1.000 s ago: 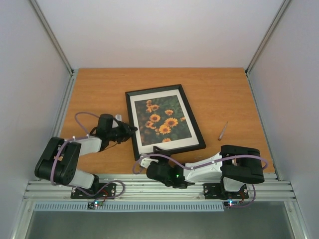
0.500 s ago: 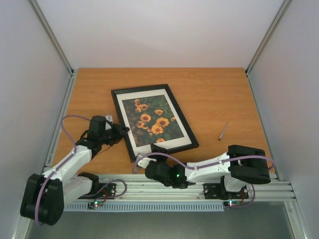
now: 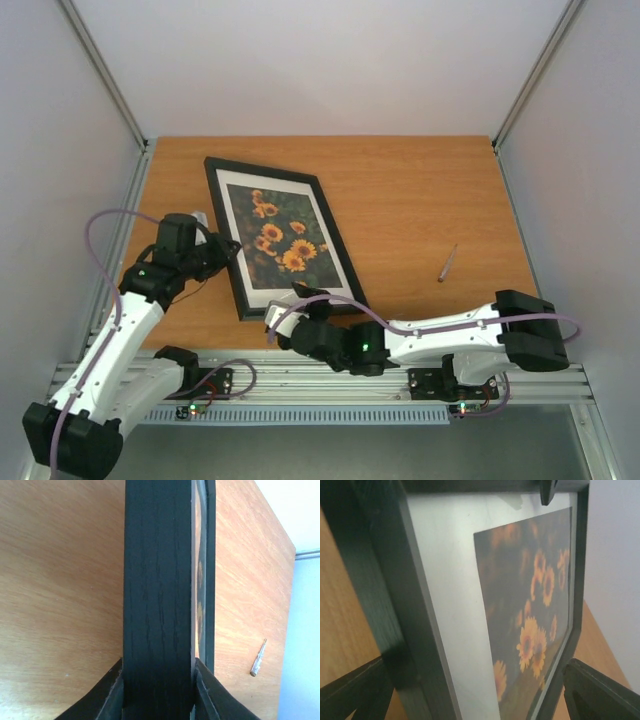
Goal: Take the photo out of the frame
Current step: Turn over the photo frame at the center of the board.
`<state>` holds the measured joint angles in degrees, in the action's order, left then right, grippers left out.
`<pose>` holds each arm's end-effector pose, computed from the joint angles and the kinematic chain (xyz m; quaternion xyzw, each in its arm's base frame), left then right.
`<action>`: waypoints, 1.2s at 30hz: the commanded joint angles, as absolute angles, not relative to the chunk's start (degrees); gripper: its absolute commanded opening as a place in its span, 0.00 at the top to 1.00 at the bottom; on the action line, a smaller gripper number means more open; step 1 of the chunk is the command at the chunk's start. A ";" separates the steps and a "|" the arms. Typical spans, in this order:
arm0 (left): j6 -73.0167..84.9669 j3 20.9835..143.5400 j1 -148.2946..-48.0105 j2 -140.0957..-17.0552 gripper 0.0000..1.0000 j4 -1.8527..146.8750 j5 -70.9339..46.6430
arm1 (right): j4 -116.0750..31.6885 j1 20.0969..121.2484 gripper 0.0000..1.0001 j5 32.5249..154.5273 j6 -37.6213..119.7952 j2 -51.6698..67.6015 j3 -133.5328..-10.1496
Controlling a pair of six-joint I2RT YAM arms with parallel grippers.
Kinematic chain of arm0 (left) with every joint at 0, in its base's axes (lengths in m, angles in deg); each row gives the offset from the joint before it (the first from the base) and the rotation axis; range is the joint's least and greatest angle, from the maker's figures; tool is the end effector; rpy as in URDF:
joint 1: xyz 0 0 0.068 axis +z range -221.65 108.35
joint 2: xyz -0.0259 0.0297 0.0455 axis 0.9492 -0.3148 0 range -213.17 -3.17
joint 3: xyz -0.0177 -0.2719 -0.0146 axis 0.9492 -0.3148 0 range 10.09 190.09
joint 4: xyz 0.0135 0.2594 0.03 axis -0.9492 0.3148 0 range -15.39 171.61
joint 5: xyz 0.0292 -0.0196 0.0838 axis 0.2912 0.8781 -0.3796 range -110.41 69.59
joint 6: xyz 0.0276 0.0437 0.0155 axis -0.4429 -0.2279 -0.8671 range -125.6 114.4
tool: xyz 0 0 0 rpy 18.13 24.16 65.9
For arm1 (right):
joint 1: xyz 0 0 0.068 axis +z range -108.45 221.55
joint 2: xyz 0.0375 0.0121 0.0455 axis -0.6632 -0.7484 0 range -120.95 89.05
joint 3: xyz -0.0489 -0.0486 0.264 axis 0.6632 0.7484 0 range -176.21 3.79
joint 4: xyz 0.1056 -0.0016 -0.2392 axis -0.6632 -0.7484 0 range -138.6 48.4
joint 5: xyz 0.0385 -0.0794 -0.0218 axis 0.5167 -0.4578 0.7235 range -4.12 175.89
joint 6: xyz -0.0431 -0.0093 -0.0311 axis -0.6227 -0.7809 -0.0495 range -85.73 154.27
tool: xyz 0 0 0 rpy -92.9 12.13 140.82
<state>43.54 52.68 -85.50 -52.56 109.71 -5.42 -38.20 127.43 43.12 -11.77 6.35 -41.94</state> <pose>0.1718 -0.0518 0.2721 -0.2238 0.8789 -0.3126 0.2823 0.0457 0.2993 0.2206 -0.6791 0.4916 -0.1521 0.5234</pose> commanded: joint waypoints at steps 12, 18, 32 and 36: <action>24.88 79.88 -85.35 -56.72 0.99 126.39 -18.38 | -60.95 127.85 0.02 57.44 -0.48 18.56 -52.97; 26.56 80.77 -87.06 -57.60 0.99 124.68 -17.92 | -64.40 127.87 0.02 59.04 2.79 16.01 -60.46; 15.36 99.72 -90.10 -64.25 0.99 133.87 -36.58 | -65.74 120.07 0.02 57.36 10.48 18.37 -58.70; 12.75 102.23 -90.31 -65.48 1.00 134.53 -38.20 | -65.87 117.28 0.01 60.26 13.31 19.79 -57.47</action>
